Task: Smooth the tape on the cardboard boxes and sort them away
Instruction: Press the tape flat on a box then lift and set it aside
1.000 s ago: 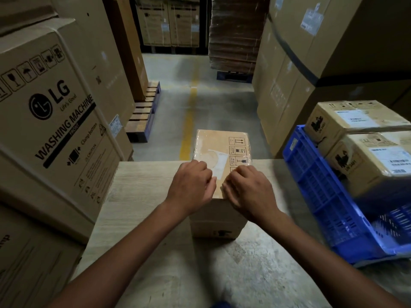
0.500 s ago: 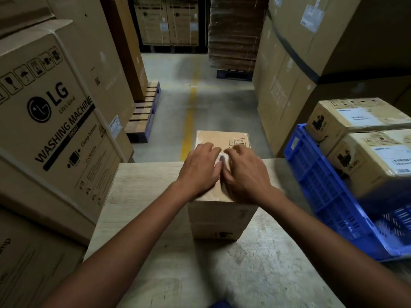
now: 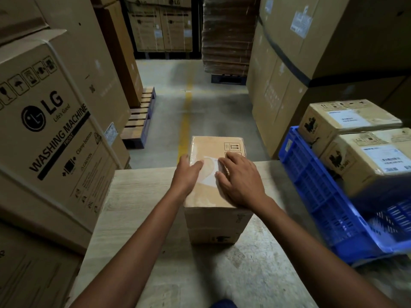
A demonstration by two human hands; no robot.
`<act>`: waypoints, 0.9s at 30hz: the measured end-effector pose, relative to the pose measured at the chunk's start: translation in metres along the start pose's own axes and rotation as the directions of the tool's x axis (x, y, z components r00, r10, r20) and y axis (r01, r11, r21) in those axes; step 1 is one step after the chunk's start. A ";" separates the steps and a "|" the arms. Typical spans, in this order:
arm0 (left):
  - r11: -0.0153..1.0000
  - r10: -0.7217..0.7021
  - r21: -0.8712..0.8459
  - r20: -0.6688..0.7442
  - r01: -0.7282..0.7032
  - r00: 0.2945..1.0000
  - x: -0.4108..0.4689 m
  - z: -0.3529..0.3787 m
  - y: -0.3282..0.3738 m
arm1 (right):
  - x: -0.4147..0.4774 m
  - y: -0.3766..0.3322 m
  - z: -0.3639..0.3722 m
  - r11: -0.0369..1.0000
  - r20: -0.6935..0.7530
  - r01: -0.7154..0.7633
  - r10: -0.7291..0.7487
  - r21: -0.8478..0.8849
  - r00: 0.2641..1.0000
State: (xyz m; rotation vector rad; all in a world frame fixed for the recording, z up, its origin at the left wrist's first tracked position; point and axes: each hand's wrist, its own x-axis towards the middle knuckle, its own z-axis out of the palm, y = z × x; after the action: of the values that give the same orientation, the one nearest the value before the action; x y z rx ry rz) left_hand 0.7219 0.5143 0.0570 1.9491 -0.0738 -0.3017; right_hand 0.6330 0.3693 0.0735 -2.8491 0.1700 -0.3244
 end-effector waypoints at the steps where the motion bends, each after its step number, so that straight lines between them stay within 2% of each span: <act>1: 0.998 -0.040 -0.057 0.033 0.042 0.999 -0.001 0.001 0.002 | -0.001 0.001 -0.001 1.000 0.004 -0.003 0.003 0.010 1.000; 5: 0.996 -0.019 -0.086 0.071 0.025 0.997 -0.003 0.020 0.017 | -0.006 0.022 -0.010 0.999 0.024 -0.021 0.020 0.043 0.999; 8: 0.992 0.009 -0.130 0.102 0.005 0.995 -0.009 0.046 0.034 | -0.015 0.051 -0.024 0.985 0.029 -0.076 0.072 0.156 0.997; 11: 0.990 0.055 -0.135 0.104 -0.041 0.993 -0.013 0.081 0.046 | -0.026 0.078 -0.042 0.922 0.090 -0.206 0.187 0.327 0.978; 15: 0.982 0.184 -0.058 0.080 -0.180 0.980 -0.033 0.129 0.050 | -0.035 0.111 -0.059 0.836 0.167 -0.369 0.329 0.406 0.930; 18: 0.933 0.315 0.127 0.172 -0.338 0.933 -0.038 0.160 0.036 | -0.037 0.130 -0.068 0.785 0.243 -0.429 0.354 0.448 0.903; 21: 0.849 0.356 0.318 0.248 -0.423 0.901 -0.030 0.181 0.017 | -0.038 0.151 -0.061 0.781 0.237 -0.454 0.388 0.429 0.891; 23: 0.809 0.351 0.400 0.258 -0.430 0.900 -0.028 0.186 0.003 | -0.042 0.168 -0.049 0.732 0.235 -0.481 0.421 0.482 0.876; 27: 0.713 0.241 0.613 0.242 -0.340 0.940 -0.029 0.175 -0.033 | -0.054 0.197 -0.021 0.643 0.310 -0.539 0.443 0.544 0.841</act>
State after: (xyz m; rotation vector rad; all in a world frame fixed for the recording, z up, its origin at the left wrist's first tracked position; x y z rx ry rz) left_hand 0.6486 0.3749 -0.0309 2.5576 -0.6623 -0.2177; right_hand 0.5587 0.1839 0.0273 -2.0469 0.6704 -0.0256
